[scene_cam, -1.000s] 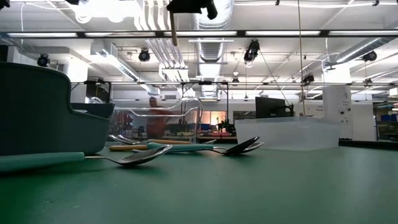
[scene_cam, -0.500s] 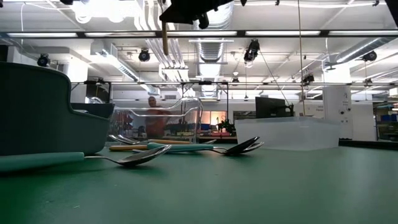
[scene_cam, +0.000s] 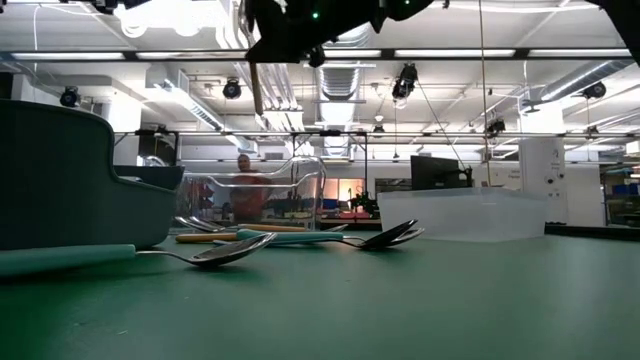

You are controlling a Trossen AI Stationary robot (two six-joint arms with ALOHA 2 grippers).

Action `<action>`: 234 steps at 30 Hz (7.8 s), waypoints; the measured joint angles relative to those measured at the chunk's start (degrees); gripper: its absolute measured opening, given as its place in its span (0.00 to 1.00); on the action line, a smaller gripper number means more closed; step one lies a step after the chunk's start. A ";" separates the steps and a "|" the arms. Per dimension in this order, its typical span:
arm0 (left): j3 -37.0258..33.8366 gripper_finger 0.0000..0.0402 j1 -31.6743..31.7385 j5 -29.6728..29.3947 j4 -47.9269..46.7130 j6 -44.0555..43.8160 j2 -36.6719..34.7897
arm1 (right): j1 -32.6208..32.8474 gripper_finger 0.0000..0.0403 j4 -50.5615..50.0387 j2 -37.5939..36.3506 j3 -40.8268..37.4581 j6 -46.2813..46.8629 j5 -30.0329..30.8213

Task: Sort silverware by color (type)
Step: Put the orange spoon into the transparent bin

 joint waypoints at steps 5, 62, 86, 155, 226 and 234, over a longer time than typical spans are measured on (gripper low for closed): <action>-0.17 0.40 0.02 0.09 0.35 0.16 2.72 | 0.02 0.08 0.70 1.51 0.00 -0.90 0.07; -0.17 0.27 20.41 13.84 27.00 -5.56 39.71 | 2.38 0.08 -6.90 5.97 -0.46 -2.88 21.62; 0.09 0.00 20.41 12.24 26.47 -7.39 38.03 | 2.45 0.26 -6.33 5.97 -0.39 6.24 21.55; -0.38 0.00 4.62 -18.90 -2.57 -60.42 31.17 | 11.39 0.18 18.23 -18.93 -35.20 -5.33 10.00; -0.87 0.35 -6.91 -33.63 3.13 -58.20 31.28 | -0.03 0.09 -1.10 8.03 -4.81 -1.70 -5.14; -0.87 0.42 -6.88 -33.77 3.07 -54.53 27.56 | -0.02 0.09 -2.37 8.03 -4.99 -1.68 -6.15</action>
